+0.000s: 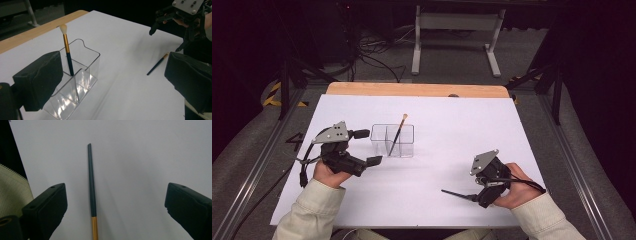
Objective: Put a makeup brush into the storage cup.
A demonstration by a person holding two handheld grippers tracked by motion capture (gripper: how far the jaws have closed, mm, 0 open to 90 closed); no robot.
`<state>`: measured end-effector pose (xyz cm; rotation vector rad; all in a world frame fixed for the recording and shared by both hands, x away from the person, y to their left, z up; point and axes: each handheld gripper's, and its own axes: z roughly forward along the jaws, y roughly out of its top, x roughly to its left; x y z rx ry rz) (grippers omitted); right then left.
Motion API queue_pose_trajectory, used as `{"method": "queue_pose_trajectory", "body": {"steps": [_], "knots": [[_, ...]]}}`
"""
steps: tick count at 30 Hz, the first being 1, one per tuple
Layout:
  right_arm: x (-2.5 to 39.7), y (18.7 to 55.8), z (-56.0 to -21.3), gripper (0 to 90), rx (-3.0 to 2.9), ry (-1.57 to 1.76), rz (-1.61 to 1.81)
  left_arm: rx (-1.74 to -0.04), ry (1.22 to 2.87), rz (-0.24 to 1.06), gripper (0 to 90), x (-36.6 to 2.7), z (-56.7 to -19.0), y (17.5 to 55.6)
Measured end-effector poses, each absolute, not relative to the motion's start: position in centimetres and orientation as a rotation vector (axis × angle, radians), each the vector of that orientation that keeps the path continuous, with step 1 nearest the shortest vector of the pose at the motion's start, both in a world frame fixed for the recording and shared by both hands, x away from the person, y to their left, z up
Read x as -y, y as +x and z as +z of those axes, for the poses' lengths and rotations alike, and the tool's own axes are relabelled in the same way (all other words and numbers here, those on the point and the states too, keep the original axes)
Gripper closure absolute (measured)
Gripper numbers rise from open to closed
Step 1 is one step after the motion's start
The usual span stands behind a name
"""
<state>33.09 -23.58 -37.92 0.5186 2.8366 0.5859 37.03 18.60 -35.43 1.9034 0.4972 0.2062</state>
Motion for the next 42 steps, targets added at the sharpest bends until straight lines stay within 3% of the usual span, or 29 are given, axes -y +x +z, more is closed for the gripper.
{"method": "queue_pose_trajectory", "body": {"steps": [7, 17, 42], "knots": [[23.4, 33.1, -38.5, 6.9, -2.865, 0.510, 0.546, -0.499, 1.903, 0.205, 2.6, -18.6, -35.4, 37.0], [23.3, 33.3, -39.2, 24.4, -2.934, 0.522, 0.496, -0.499, 1.903, 0.205, 2.6, -18.6, -35.4, 37.1], [22.6, 33.3, -41.2, 51.7, -3.032, 0.495, 0.304, -0.500, 1.906, 0.199, 2.6, -18.6, -35.4, 37.1]]}}
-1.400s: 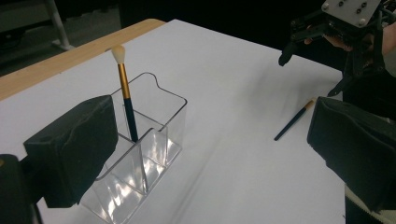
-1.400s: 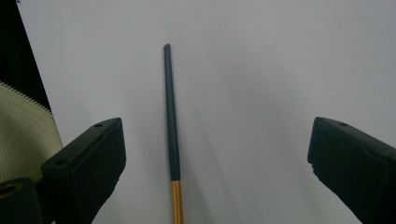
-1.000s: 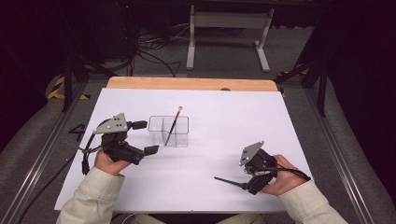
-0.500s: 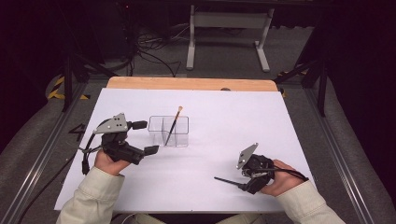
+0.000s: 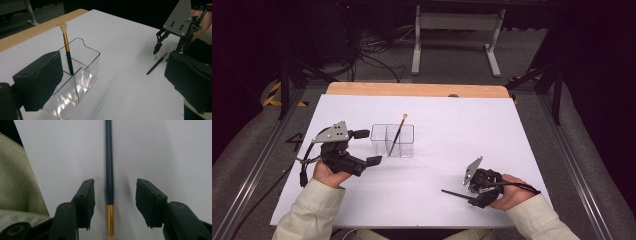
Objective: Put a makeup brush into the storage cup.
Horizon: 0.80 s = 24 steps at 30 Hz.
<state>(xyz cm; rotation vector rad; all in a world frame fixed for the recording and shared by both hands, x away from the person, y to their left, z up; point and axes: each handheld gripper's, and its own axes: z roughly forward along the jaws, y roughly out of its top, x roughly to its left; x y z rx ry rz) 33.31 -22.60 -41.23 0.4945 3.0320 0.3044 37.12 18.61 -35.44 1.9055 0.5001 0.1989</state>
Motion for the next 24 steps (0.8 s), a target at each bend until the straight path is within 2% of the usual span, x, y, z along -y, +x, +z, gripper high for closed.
{"method": "queue_pose_trajectory", "body": {"steps": [15, 19, 24], "knots": [[22.35, 33.15, -41.93, 71.2, -3.052, 0.460, 0.206, -0.503, 1.907, 0.189, 2.6, -18.55, -35.43, 37.11], [22.34, 33.16, -41.95, 73.7, -3.057, 0.457, 0.203, -0.511, 1.910, 0.171, 2.5, -18.51, -35.45, 37.15], [22.36, 33.21, -41.95, 82.4, -3.068, 0.449, 0.201, -0.507, 1.907, 0.157, 2.1, -18.41, -35.46, 37.14]]}}
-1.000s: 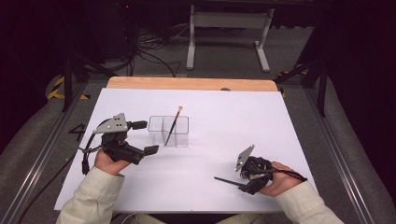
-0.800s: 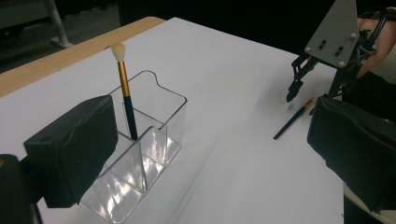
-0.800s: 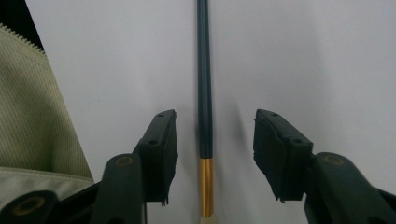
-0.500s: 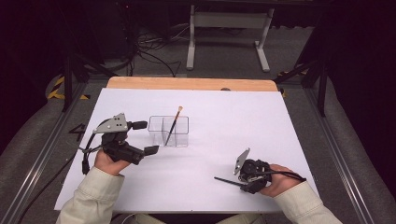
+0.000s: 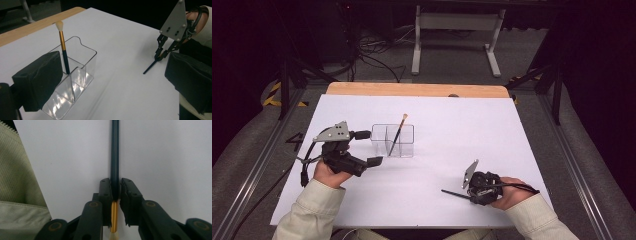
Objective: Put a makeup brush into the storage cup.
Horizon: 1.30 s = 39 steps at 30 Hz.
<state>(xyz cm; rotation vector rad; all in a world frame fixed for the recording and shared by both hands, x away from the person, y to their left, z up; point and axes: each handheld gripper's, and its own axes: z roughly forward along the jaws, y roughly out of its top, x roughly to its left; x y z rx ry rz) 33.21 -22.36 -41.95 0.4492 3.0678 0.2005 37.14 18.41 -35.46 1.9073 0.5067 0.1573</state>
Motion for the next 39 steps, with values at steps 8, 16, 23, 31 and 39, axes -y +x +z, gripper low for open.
{"method": "queue_pose_trajectory", "body": {"steps": [8, 16, 23, 31, 39], "knots": [[22.4, 33.4, -41.9, 82.9, -3.079, 0.463, 0.201, -0.491, 1.909, 0.114, 1.0, -18.2, -35.4, 37.1], [22.4, 33.3, -41.8, 83.0, -3.075, 0.454, 0.206, -0.475, 1.907, 0.128, 0.0, -18.1, -35.3, 37.0], [22.3, 33.3, -41.3, 83.1, -3.064, 0.439, 0.218, -0.473, 1.923, 0.151, 0.0, -18.0, -35.3, 36.9], [21.7, 33.5, -39.9, 83.0, -3.040, 0.394, 0.211, -0.470, 1.962, 0.162, 0.1, -17.6, -35.1, 36.6], [21.2, 34.0, -38.6, 83.0, -3.025, 0.367, 0.218, -0.454, 1.982, 0.157, 0.2, -17.1, -35.1, 36.4]]}}
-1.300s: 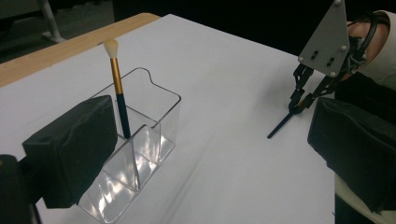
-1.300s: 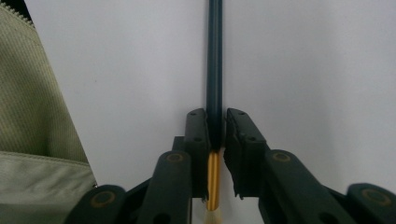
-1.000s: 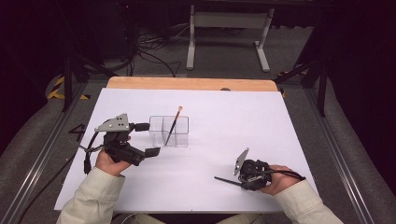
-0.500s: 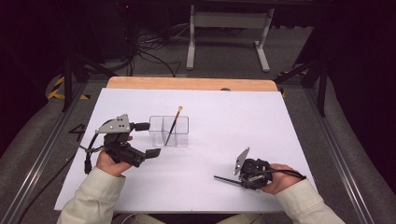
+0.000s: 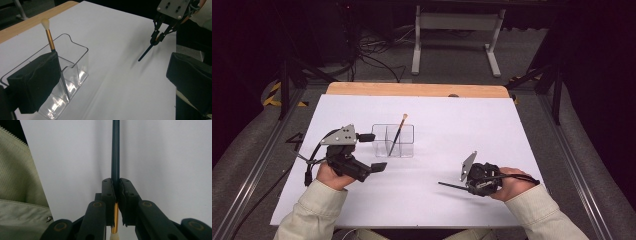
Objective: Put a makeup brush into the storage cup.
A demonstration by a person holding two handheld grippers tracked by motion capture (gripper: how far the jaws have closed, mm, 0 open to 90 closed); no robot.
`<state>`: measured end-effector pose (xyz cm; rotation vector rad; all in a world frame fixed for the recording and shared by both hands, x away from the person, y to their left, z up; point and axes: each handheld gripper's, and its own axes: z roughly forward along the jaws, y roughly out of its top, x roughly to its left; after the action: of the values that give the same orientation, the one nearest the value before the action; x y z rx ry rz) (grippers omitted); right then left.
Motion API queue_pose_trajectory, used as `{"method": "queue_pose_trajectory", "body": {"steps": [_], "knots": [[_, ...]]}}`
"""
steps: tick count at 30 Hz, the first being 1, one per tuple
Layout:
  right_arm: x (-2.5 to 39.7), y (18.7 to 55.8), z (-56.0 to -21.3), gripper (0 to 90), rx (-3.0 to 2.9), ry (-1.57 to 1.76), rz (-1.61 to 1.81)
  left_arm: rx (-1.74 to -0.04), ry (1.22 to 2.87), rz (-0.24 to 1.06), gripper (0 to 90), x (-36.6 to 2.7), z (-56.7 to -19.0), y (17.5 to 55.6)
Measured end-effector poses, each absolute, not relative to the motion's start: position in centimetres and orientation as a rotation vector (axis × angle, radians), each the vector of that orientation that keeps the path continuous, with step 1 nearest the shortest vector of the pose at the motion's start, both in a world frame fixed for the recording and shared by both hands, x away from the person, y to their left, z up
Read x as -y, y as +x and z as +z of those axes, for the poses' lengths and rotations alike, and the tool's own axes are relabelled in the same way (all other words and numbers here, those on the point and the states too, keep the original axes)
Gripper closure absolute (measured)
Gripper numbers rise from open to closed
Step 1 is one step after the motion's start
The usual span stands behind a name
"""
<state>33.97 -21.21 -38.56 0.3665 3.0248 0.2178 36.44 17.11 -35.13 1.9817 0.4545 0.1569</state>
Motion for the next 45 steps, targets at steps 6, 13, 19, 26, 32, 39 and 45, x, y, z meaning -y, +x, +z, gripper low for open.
{"method": "queue_pose_trajectory", "body": {"steps": [6, 13, 19, 26, 32, 39, 45], "knots": [[20.7, 34.2, -37.6, 83.0, -3.014, 0.325, 0.226, -0.442, 1.986, 0.149, 0.3, -16.9, -35.1, 36.3], [20.2, 34.7, -36.3, 83.0, -3.009, 0.267, 0.245, -0.420, 1.981, 0.120, 0.5, -16.5, -35.2, 36.1], [19.4, 34.9, -35.4, 83.1, -3.009, 0.221, 0.248, -0.390, 2.007, 0.111, 1.1, -15.8, -35.3, 35.9], [18.6, 35.0, -34.7, 83.2, -3.002, 0.189, 0.261, -0.375, 2.037, 0.099, 1.7, -14.8, -35.5, 35.7], [17.8, 35.0, -34.2, 83.2, -2.999, 0.157, 0.265, -0.368, 2.049, 0.105, 2.2, -14.0, -35.6, 35.4], [16.5, 35.0, -33.9, 83.2, -3.000, 0.114, 0.265, -0.324, 2.086, 0.079, 3.0, -12.6, -35.7, 35.5], [15.4, 34.7, -33.7, 83.2, -2.993, 0.092, 0.265, -0.288, 2.105, 0.056, 5.4, -11.5, -35.8, 35.4]]}}
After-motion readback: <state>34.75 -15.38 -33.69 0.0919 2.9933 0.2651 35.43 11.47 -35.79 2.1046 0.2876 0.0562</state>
